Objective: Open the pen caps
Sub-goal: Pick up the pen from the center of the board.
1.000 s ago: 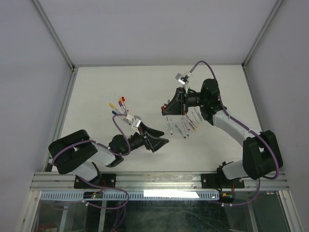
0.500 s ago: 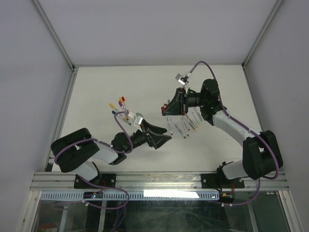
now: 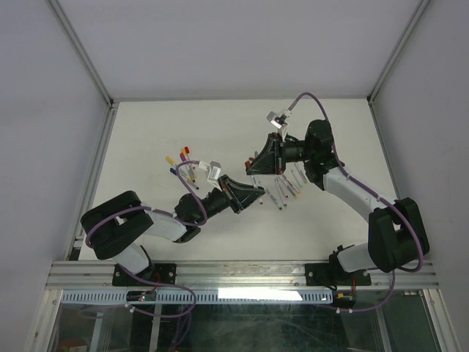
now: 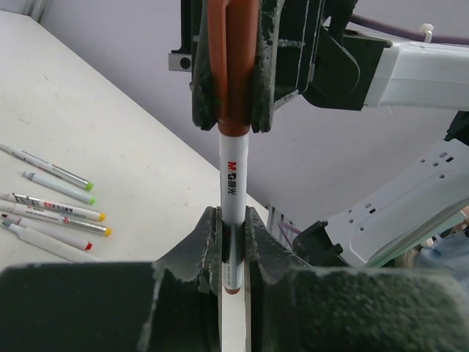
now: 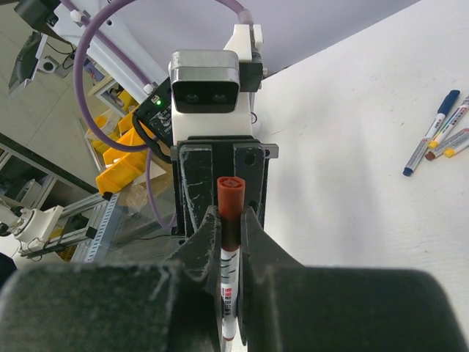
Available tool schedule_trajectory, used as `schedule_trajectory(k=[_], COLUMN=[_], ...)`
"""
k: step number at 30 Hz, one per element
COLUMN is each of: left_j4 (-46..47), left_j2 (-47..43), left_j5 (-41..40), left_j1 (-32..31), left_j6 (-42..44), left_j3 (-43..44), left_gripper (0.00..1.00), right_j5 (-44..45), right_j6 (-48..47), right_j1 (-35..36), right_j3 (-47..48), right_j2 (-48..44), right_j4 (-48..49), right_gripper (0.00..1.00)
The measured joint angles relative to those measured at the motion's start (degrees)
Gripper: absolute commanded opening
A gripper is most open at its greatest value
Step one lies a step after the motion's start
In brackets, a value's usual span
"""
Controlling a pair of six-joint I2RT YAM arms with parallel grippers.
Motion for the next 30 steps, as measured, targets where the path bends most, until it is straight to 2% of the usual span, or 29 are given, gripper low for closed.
schedule_trajectory(k=[4, 5, 14, 20, 21, 22, 25, 30], left_j4=[-0.04, -0.02, -0.28, -0.28, -0.28, -0.26, -0.22, -0.17], left_j2=[0.02, 0.02, -2.91, -4.39, -4.39, -4.37, -4.07, -2.67], left_j5=[0.24, 0.31, 0.35, 1.4, 1.64, 1.84, 2.4, 2.91], left_j1=[0.17, 0.44, 4.44, 4.85, 4.85, 4.85, 4.85, 4.85], left_j6=[0.15, 0.17, 0.17, 0.2, 0.15, 0.13, -0.24, -1.14], left_j3=[0.26, 0.26, 0.44, 2.03, 2.03, 2.03, 2.03, 2.03], left_gripper=[0.0, 0.0, 0.0, 0.0, 0.0, 0.0, 0.0, 0.0], right_j5=[0.07, 0.0, 0.02, 0.04, 0.04, 0.02, 1.05, 3.13], right_j6=[0.07, -0.09, -3.19, -3.67, -3.74, -3.76, -2.43, 2.4], right_j1=[-0.2, -0.2, 0.26, 1.86, 2.03, 2.1, 1.84, 0.96], right_j3=[0.0, 0.0, 0.02, 0.02, 0.02, 0.02, -0.09, -1.01], right_j2=[0.0, 0.0, 0.0, 0.0, 0.0, 0.0, 0.0, -0.13], right_j4=[-0.07, -0.35, -8.15, -10.36, -10.34, -10.12, -6.97, -0.22], right_gripper=[0.45, 0.47, 0.47, 0.47, 0.47, 0.53, 0.58, 0.57])
